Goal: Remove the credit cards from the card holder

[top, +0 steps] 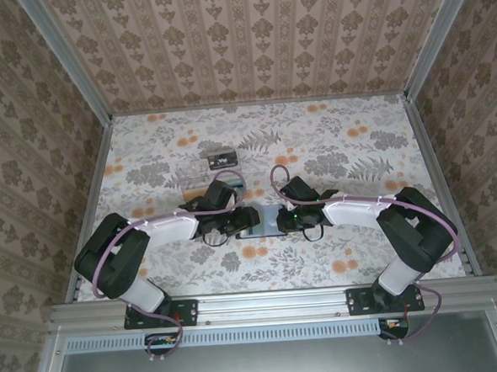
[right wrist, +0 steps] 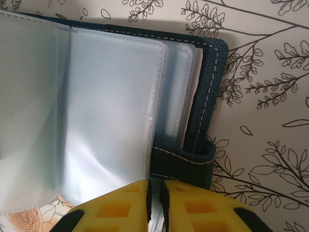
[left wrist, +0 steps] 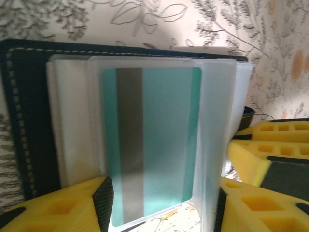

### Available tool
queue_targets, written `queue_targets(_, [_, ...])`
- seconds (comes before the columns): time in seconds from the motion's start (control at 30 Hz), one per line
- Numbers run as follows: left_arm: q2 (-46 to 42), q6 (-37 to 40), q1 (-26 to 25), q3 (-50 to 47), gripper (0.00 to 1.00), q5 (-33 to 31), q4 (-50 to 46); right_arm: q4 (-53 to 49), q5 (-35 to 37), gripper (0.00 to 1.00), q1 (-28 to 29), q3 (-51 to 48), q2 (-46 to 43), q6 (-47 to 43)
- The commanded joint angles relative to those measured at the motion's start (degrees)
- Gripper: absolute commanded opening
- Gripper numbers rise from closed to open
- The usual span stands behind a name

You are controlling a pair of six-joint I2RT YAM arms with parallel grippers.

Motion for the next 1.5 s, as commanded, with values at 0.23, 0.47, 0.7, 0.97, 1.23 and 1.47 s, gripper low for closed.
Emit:
queue_targets(0.23, [1.6,2.1,-1.9,6.8,0.59,3.0,1.1,-1.4,1.5,0.21,0.2,-0.8,1.7,1.5])
queue_targets(0.47, [6.7,1.3,-3.7,10.4,0.57,6.8,4.4,-1.2,2.6,0.24,-2.6,-1.9,-3.6,2.7])
queue_targets(0.7, [5.8,1.4,-4.0,10.5,0.58,7.3,4.4,-1.3,1.8,0.26,-5.1,-2.4,-7.7,3.3])
queue_targets(0.97, [-3.6,4.9,0.8,5.7,0.52,3.5,-3.5,1.0,-2.4,0.26,-5.1,-1.5,-8.3,4.1])
queue_targets(1.23, [-5.8,8.3,3.2,1.4,0.00,-1.3,-10.3,5.2,-10.8,0.19,-2.3,3.2,-2.2,6.3])
queue_targets(1.47, [-1.4,6.5,2.8,0.1,0.00,-0.2,-5.8,8.7,-15.4,0.17,-1.7,5.1,3.5,8.9])
